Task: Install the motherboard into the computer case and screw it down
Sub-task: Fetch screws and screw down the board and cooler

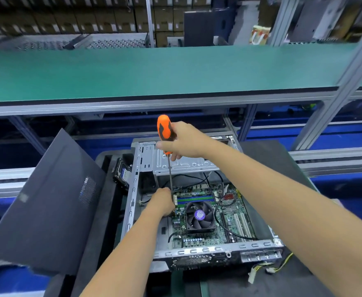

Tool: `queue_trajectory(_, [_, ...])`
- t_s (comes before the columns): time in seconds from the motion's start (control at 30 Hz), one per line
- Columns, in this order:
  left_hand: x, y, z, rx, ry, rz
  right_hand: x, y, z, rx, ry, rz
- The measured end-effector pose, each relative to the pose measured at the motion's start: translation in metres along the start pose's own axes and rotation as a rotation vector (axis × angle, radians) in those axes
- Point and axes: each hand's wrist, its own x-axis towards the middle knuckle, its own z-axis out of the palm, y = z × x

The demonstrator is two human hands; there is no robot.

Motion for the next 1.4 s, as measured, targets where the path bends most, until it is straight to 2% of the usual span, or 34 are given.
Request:
queue_trajectory(0.07, [-0.004,-0.002,-0.005,-0.063,0.065,0.048,0.003,-0.003,0.0,-0.038,0.073,-0.038])
queue_trajectory(0.13, [-0.01,-0.001,-0.012,-0.231,0.097,0.101,0.006,-0.012,-0.004,-0.042,0.168,-0.079])
queue_trajectory(0.33, [-0.043,0.031,-0.045,-0.649,-0.058,0.476,0.011,-0.038,-0.039,-0.024,0.42,-0.19])
queue_trajectory(0.43, [-0.045,0.062,-0.059,-0.677,-0.087,0.583,0.006,-0.039,-0.07,-0.052,0.504,-0.209])
queue_trajectory(0.57, [-0.044,0.112,-0.068,-0.599,-0.108,0.727,-0.009,-0.026,-0.111,-0.166,0.568,-0.148])
queue_trajectory(0.67, [-0.046,0.149,-0.064,-0.612,-0.158,0.8,-0.026,-0.003,-0.143,-0.142,0.67,-0.107])
queue_trajectory(0.77, [-0.038,0.184,-0.056,-0.604,-0.182,0.796,-0.045,0.032,-0.171,-0.16,0.722,-0.04])
queue_trajectory(0.87, [-0.022,0.226,-0.041,-0.531,-0.089,0.715,-0.065,0.076,-0.191,-0.193,0.724,0.066])
queue_trajectory(1.03, [0.011,0.29,0.002,-0.187,0.059,0.494,-0.092,0.161,-0.211,-0.138,0.682,0.2])
queue_trajectory(1.2, [0.047,0.323,0.043,0.111,-0.003,0.288,-0.099,0.224,-0.21,0.004,0.605,0.317])
queue_trajectory(1.33, [0.064,0.34,0.069,0.27,-0.146,0.272,-0.099,0.257,-0.198,0.04,0.493,0.376])
queue_trajectory(1.4, [0.069,0.343,0.079,0.312,-0.151,0.269,-0.099,0.268,-0.193,0.056,0.451,0.388])
